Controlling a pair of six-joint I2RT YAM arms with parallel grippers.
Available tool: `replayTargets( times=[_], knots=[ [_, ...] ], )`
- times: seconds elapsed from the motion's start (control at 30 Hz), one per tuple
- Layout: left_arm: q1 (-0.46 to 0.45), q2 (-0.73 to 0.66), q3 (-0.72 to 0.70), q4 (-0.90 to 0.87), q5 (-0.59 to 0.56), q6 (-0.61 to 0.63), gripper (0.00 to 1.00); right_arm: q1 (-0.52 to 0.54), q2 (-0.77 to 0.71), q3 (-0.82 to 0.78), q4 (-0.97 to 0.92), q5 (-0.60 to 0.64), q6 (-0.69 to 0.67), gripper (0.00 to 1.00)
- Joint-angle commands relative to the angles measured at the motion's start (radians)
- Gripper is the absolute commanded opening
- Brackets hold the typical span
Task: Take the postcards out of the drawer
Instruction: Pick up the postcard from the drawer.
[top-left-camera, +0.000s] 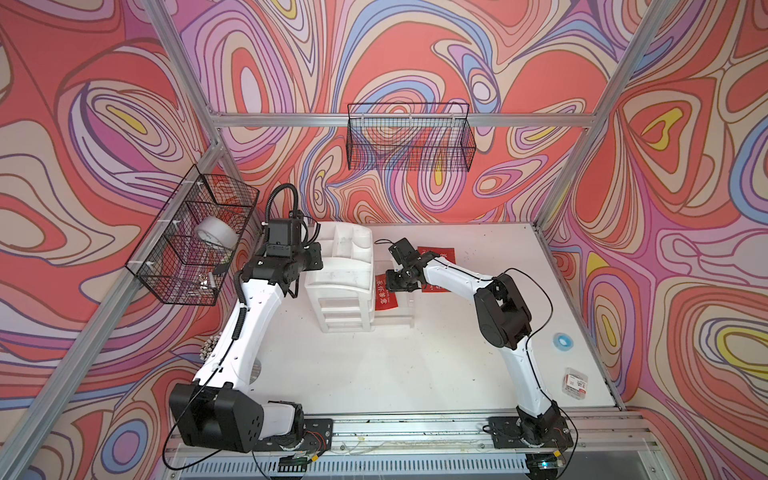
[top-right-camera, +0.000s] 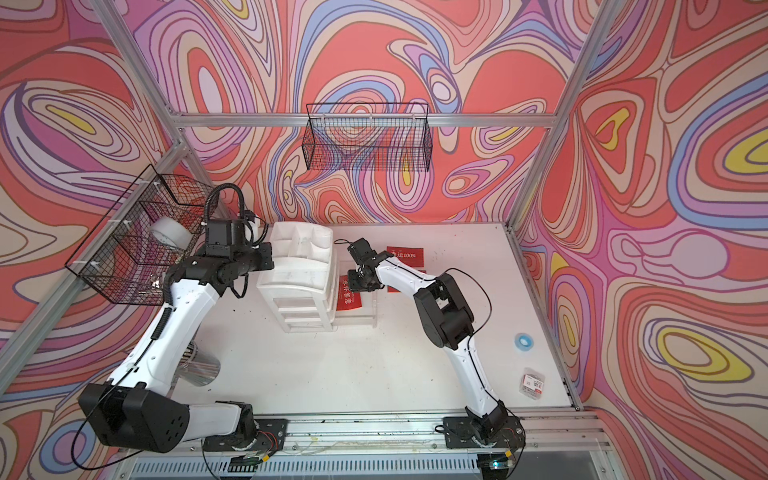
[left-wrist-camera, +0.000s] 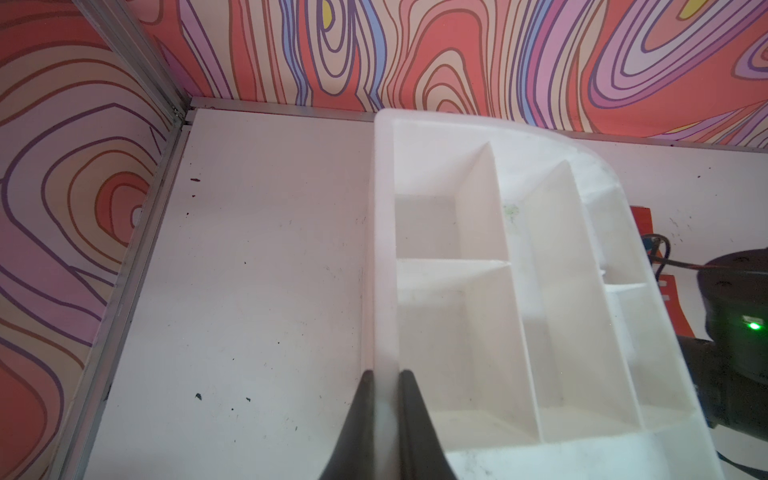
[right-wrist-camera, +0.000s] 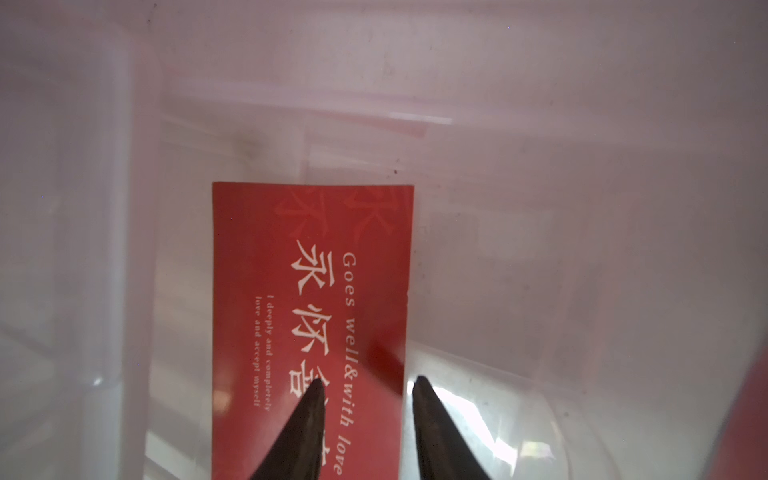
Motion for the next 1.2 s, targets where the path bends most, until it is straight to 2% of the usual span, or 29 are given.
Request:
replayTargets(
  times=[0.0,0.3,0.43,0.7,1.17],
  knots=[
    [0.009,0.010,-0.040,-0.079,-0.013,0.004,0.00,0.001,0.033,0.033,-0.009,-0.002,0.010,0.38],
    [0.008,0.008,-0.042,-0.080,-0.010,0.004,0.00,0.001,0.069,0.057,-0.025,-0.013,0.013,0.39],
    [0.007,0.006,-0.042,-0.081,-0.010,0.003,0.00,0.001,0.073,0.044,0.005,-0.078,0.004,0.38],
    [0.007,0.006,-0.041,-0.083,-0.007,0.004,0.00,0.000,0.021,-0.035,0.143,-0.198,0.037,0.36],
    [0.007,0.010,-0.034,-0.077,0.006,0.002,0.00,0.008,-0.078,-0.151,0.283,-0.245,0.109,0.31]
  ],
)
